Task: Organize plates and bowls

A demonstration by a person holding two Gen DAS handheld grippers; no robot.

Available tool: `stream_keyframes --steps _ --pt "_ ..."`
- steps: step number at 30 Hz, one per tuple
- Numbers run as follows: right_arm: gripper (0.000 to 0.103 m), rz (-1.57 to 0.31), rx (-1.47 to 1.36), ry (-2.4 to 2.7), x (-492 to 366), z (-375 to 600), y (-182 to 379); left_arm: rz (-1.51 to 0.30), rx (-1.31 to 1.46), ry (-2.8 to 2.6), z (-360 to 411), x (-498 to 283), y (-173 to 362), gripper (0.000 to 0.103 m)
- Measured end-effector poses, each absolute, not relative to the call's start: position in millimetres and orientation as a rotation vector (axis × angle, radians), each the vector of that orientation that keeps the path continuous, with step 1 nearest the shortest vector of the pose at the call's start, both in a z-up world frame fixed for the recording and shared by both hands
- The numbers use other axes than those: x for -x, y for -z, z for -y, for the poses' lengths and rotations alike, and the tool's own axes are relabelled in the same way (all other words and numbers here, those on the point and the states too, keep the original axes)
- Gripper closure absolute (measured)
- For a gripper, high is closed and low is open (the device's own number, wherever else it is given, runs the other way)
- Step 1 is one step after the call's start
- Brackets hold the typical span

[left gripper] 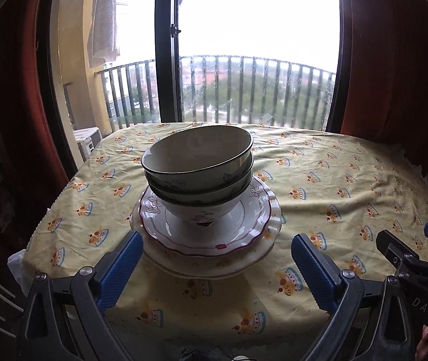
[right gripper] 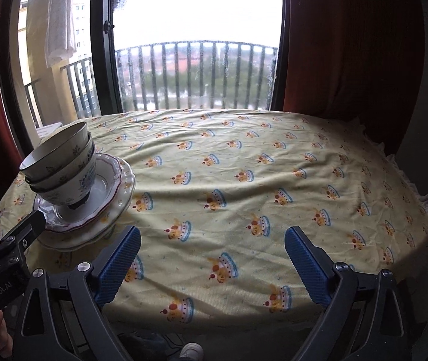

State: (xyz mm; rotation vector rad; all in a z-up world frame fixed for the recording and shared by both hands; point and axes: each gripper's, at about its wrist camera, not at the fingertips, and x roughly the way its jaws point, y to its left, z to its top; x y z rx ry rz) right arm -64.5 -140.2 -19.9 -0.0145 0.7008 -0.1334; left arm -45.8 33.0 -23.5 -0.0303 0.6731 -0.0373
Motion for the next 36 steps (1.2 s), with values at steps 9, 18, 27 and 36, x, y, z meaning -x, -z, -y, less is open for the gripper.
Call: stream_keyframes --steps 9,18,27,36 --pt "0.005 -0.694 -0.038 0.124 72.6 146.9 22.3 -0.705 0.054 0.045 -31.2 44.6 27.2 0.003" --pt "0.005 -0.689 -0.055 0.131 72.3 146.1 19.2 -0.687 0.033 0.055 -26.8 45.9 26.3 0.003" --pt "0.005 -0.673 -0.062 0.111 72.8 144.5 15.4 -0.682 0.018 0.066 -25.2 46.6 26.2 0.003" --pt "0.005 -0.668 -0.077 0.11 68.0 143.7 14.8 -0.682 0.026 0.048 -31.1 45.6 25.2 0.003"
